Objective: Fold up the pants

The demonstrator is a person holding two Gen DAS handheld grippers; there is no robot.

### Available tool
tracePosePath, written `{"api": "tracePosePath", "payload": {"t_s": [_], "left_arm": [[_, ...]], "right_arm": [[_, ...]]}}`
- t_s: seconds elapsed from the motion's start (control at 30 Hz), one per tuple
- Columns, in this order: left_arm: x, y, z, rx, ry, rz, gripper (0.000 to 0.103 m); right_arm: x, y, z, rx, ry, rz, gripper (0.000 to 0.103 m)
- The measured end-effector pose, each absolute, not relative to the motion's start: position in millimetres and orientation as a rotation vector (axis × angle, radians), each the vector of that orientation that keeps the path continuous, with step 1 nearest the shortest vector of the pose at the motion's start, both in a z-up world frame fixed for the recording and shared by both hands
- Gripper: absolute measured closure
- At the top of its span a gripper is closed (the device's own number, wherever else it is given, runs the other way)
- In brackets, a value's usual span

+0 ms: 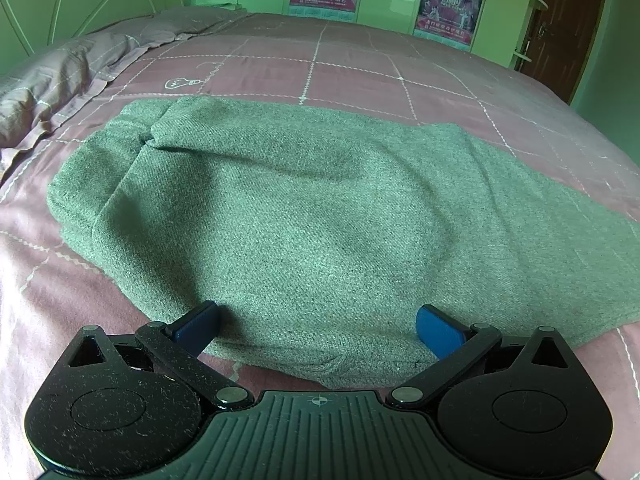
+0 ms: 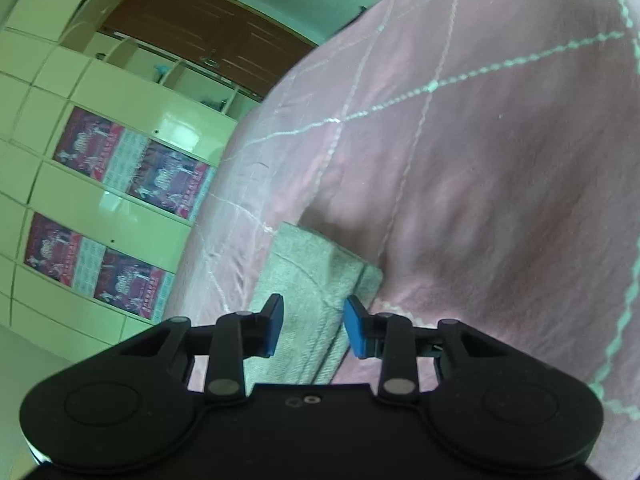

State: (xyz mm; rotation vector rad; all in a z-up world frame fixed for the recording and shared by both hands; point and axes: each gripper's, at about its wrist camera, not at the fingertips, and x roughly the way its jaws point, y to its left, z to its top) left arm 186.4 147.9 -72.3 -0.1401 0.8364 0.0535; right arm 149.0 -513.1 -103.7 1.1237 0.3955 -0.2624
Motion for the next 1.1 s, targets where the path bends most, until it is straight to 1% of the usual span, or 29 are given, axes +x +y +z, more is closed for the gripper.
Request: {"api": "tracePosePath", "payload": {"t_s": [0.03,0.07,0.1,0.17,0.27,0.3,0.33,0.37,0.4,0.43,0.53,0.6,0.63,0.67,0.73,0.8,0.9,1.03,1.1], "left_arm": [[185.8,147.6,-71.9,-0.142,0.836,0.053,0.0],[185.6,148.0,-71.6,-0.143,0.837,0.052,0.0],[185.3,148.2,-71.3,-0.144,0.838,0.05,0.0],[185.5,149.0,-71.2,-0.146,0.839,0.047,0.0],[185.6,148.6,-72.1,-0.141,0.833,0.049,0.0],[185.4,148.5,-72.1,-0.138,0.829,0.049,0.0],[184.4,148.1,-69.8,-0.139,0.823,0.052,0.0],[181.9,149.3,-64.4,-0.144,0.81,0.058,0.0],[177.2,152.1,-57.3,-0.154,0.787,0.07,0.0],[168.6,157.5,-48.1,-0.164,0.74,0.096,0.0],[146.4,183.9,-32.9,-0.195,0.641,0.191,0.0],[140.5,209.9,-32.4,-0.263,0.628,0.227,0.001],[138.6,222.0,-32.7,-0.294,0.624,0.248,0.001],[138.2,233.5,-34.2,-0.327,0.624,0.256,0.002],[142.4,256.0,-40.4,-0.403,0.646,0.267,0.017],[150.2,274.1,-48.7,-0.479,0.668,0.264,0.024],[161.3,285.5,-56.5,-0.519,0.66,0.255,0.029],[182.1,297.0,-66.7,-0.592,0.663,0.219,0.042],[189.2,299.4,-69.3,-0.605,0.664,0.219,0.043]], "right_arm": [[152.3,-514.3,-105.6,1.133,0.396,-0.264,0.08],[155.2,-514.7,-106.9,1.136,0.4,-0.263,0.094],[158.0,-514.7,-106.8,1.137,0.409,-0.252,0.102],[154.7,-512.2,-101.3,1.124,0.372,-0.232,0.102],[155.0,-514.1,-112.0,1.125,0.465,-0.3,0.103],[152.0,-514.4,-112.2,1.139,0.461,-0.296,0.101],[147.9,-509.8,-103.9,1.107,0.44,-0.298,0.091],[145.6,-502.3,-92.6,1.048,0.416,-0.285,0.088],[147.0,-492.9,-81.3,0.999,0.395,-0.226,0.088],[154.3,-480.4,-70.7,0.958,0.393,-0.137,0.086],[199.6,-422.0,-40.0,0.788,0.458,0.136,0.08],[240.8,-365.3,-25.8,0.669,0.514,0.312,0.072],[261.5,-335.4,-22.0,0.612,0.545,0.378,0.066],[284.7,-301.2,-19.2,0.554,0.574,0.448,0.062],[329.0,-237.2,-19.7,0.449,0.642,0.564,0.063],[367.7,-182.2,-25.6,0.379,0.7,0.639,0.063],[411.7,-116.6,-35.8,0.291,0.755,0.694,0.064],[441.5,-61.4,-52.9,0.164,0.789,0.72,0.065],[454.1,-47.5,-62.1,0.113,0.815,0.737,0.064]]}}
